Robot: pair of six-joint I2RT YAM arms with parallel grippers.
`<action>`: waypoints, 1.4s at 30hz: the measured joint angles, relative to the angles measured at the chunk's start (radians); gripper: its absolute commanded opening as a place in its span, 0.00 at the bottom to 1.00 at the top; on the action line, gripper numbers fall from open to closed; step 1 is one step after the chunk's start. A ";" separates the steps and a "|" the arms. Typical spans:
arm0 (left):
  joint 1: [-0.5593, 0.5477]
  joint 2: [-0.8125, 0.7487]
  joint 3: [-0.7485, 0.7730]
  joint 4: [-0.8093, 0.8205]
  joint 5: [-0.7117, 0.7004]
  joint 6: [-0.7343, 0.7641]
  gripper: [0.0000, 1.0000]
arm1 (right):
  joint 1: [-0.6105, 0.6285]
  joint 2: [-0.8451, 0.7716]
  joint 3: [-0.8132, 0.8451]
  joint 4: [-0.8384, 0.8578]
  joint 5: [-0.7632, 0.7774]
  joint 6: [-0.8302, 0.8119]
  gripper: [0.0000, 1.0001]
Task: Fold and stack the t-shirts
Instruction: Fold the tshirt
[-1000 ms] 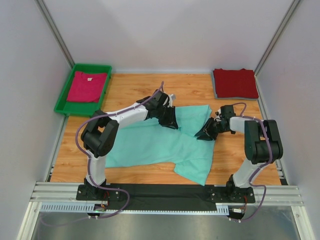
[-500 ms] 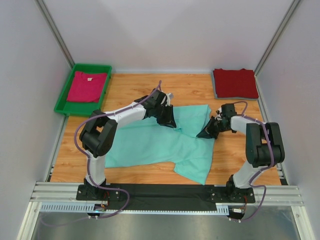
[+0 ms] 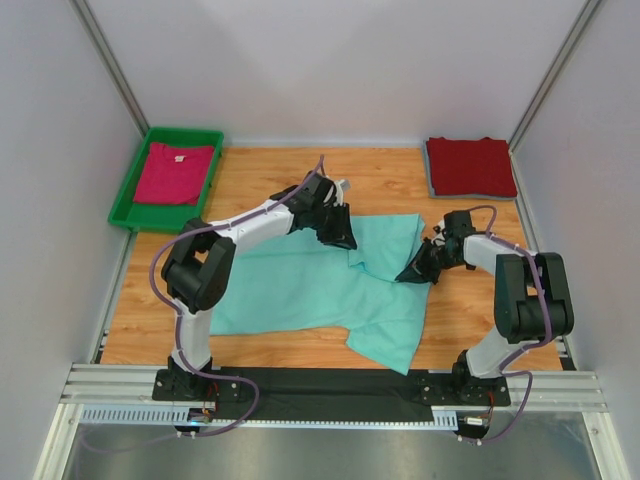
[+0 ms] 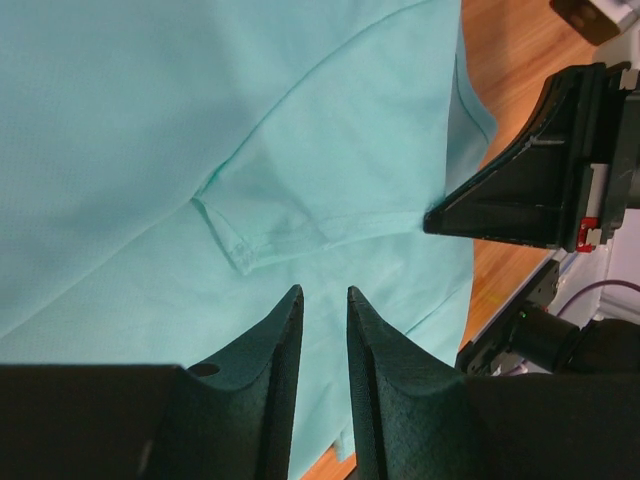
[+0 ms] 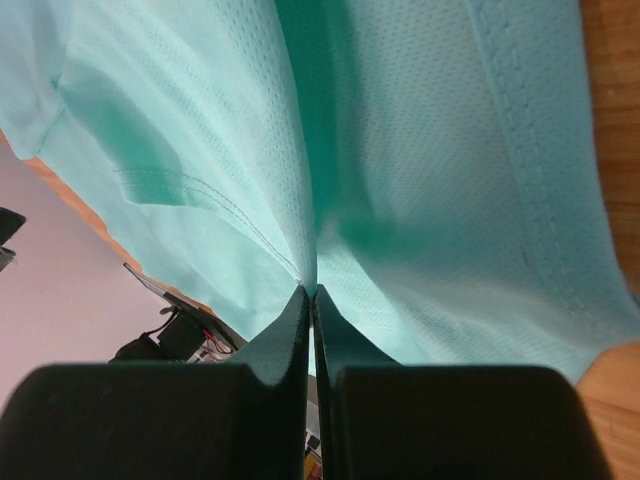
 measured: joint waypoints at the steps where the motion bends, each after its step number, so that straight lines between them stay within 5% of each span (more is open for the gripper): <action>1: 0.000 0.003 0.006 0.000 0.001 0.000 0.31 | 0.000 0.001 -0.007 -0.001 0.000 -0.001 0.00; 7: 0.014 0.005 0.010 -0.029 -0.014 0.000 0.31 | 0.000 0.035 -0.020 0.006 0.001 -0.002 0.06; 17: 0.170 -0.144 -0.073 -0.195 -0.147 0.045 0.32 | 0.000 -0.002 0.109 -0.156 0.141 -0.109 0.43; 20: 0.236 -0.214 -0.115 -0.223 -0.171 0.079 0.31 | 0.000 -0.023 0.245 -0.207 0.212 -0.144 0.42; 25: 0.312 -0.230 -0.154 -0.269 -0.211 0.134 0.30 | -0.001 0.079 0.483 -0.211 0.227 -0.127 0.14; 36: 0.444 -0.098 -0.160 -0.294 -0.305 0.147 0.27 | -0.001 0.444 0.715 -0.187 0.243 -0.059 0.14; 42: 0.506 -0.041 -0.154 -0.297 -0.309 0.140 0.29 | -0.003 0.509 0.739 -0.182 0.286 -0.043 0.15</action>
